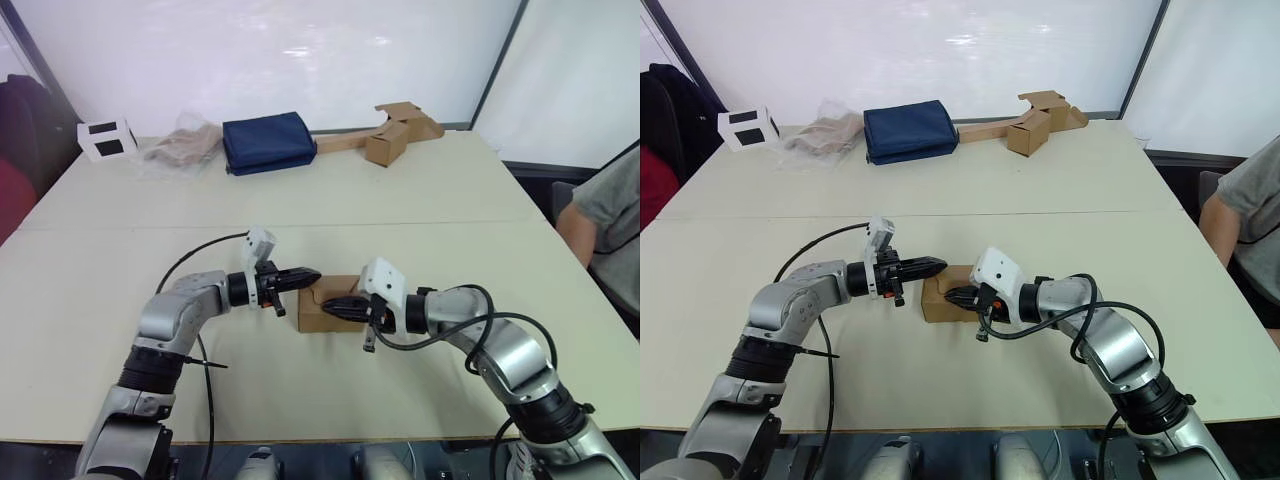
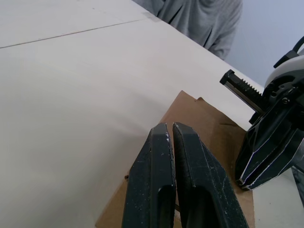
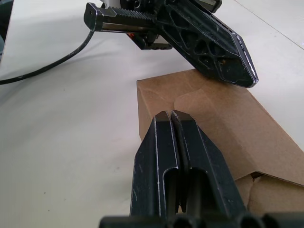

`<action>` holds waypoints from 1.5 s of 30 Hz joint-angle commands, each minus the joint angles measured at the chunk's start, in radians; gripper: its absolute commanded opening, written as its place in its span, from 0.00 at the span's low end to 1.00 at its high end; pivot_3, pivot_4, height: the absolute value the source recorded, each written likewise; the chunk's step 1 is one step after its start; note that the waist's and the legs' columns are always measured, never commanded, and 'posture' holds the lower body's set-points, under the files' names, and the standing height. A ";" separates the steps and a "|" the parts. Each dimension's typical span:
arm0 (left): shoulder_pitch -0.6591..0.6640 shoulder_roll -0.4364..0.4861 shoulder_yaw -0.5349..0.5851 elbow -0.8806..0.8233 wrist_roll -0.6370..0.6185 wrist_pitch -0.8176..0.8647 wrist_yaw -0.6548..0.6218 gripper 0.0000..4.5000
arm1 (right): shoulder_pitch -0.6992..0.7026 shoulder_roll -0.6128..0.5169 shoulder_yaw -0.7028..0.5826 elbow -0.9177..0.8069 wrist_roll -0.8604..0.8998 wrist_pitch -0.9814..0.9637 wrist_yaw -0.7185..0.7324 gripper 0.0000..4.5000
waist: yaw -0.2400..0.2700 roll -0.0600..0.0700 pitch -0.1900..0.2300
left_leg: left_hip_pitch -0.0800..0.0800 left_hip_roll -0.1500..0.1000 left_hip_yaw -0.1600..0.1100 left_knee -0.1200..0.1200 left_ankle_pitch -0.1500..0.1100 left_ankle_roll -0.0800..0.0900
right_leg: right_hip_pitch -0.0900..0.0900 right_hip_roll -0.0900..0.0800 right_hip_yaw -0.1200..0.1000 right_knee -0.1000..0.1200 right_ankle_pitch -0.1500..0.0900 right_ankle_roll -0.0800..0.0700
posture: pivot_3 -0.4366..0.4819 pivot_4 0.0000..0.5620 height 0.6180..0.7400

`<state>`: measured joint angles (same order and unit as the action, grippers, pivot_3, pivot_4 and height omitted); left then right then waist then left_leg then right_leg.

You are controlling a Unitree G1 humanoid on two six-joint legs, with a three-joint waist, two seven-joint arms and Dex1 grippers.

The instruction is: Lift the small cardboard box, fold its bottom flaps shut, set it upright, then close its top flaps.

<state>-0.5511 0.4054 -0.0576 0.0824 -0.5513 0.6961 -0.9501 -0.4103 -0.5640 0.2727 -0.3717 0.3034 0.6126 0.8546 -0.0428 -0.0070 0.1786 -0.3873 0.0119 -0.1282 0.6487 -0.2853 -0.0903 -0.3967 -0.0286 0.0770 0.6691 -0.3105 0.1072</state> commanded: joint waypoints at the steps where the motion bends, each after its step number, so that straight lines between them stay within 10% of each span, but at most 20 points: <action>1: 0.006 -0.001 0.015 -0.025 -0.010 0.012 0.011 0.03 | -0.004 -0.008 0.009 -0.005 -0.020 -0.024 0.007 0.00 | 0.000 0.000 0.000 | 0.000 0.000 0.000 0.000 0.000 0.000 | 0.000 0.000 0.000 0.000 0.000 0.000 | 0.48 0.27 1.00; 45: 0.009 -0.016 0.050 -0.058 -0.047 0.054 0.047 0.03 | -0.040 0.004 0.025 0.038 -0.102 -0.074 -0.005 0.00 | 0.000 0.000 0.000 | 0.000 0.000 0.000 0.000 0.000 0.000 | 0.000 0.000 0.000 0.000 0.000 0.000 | 0.48 0.27 1.00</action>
<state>-0.5442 0.3913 -0.0166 0.0601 -0.5801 0.7514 -0.9015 -0.4385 -0.5602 0.2981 -0.3421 0.2171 0.5507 0.8611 -0.0431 -0.0071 0.1786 -0.3869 0.0120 -0.1282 0.6486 -0.2853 -0.0904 -0.3965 -0.0286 0.0771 0.6691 -0.3105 0.1072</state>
